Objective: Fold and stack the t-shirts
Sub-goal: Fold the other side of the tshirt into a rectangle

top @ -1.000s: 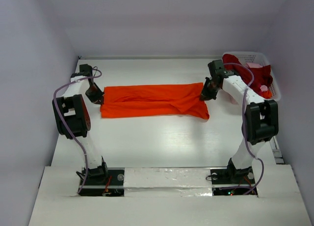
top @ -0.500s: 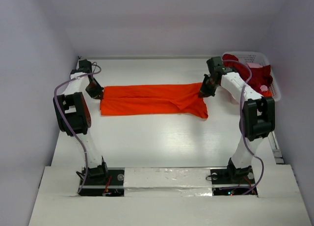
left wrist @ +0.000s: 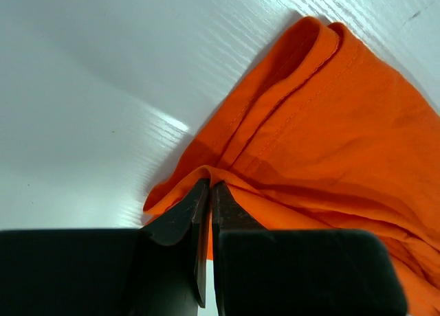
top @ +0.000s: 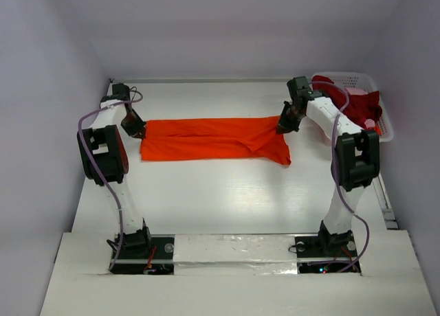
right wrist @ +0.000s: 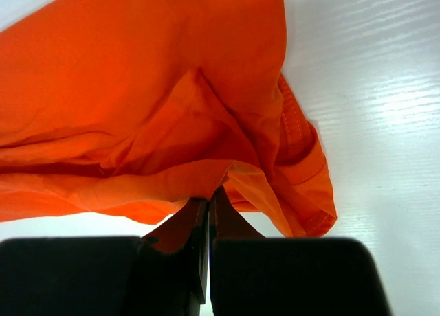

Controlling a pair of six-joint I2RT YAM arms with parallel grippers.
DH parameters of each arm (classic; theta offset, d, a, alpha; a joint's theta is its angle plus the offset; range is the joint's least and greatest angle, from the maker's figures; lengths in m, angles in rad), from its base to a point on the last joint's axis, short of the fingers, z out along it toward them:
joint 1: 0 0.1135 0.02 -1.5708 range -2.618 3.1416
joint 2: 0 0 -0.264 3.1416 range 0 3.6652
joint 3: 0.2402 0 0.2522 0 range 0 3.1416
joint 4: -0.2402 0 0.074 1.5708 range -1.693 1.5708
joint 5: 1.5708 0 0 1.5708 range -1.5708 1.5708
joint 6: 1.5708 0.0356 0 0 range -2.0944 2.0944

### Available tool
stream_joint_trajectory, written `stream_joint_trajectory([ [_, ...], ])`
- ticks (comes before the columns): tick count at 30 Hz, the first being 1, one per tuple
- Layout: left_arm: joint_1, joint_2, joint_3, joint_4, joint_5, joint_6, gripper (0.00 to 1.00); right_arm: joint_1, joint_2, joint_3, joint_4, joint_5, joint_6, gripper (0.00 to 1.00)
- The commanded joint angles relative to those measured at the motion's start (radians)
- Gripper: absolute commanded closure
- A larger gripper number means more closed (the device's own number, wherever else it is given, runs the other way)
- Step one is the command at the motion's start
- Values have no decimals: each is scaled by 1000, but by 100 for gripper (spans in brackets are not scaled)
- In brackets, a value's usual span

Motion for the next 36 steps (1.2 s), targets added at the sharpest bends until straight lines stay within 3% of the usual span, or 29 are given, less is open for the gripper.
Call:
stream_joint_trajectory([
  [1,5,12,68,-23,-9,-4,100,-9,29,80,-34,9,4,100],
  [11,5,45,142,-44,17,-8,100,-9,123,189,-103,0,31,100],
  [20,5,73,176,-69,22,-1,99,-9,63,-53,-2,-69,80,100],
  [26,5,75,167,-62,20,1,90,-9,33,-113,26,-78,92,100],
  [28,5,68,160,-58,17,4,85,-9,28,-111,31,-81,98,100],
  [36,5,45,121,-44,5,10,84,-9,51,8,5,-41,83,100],
])
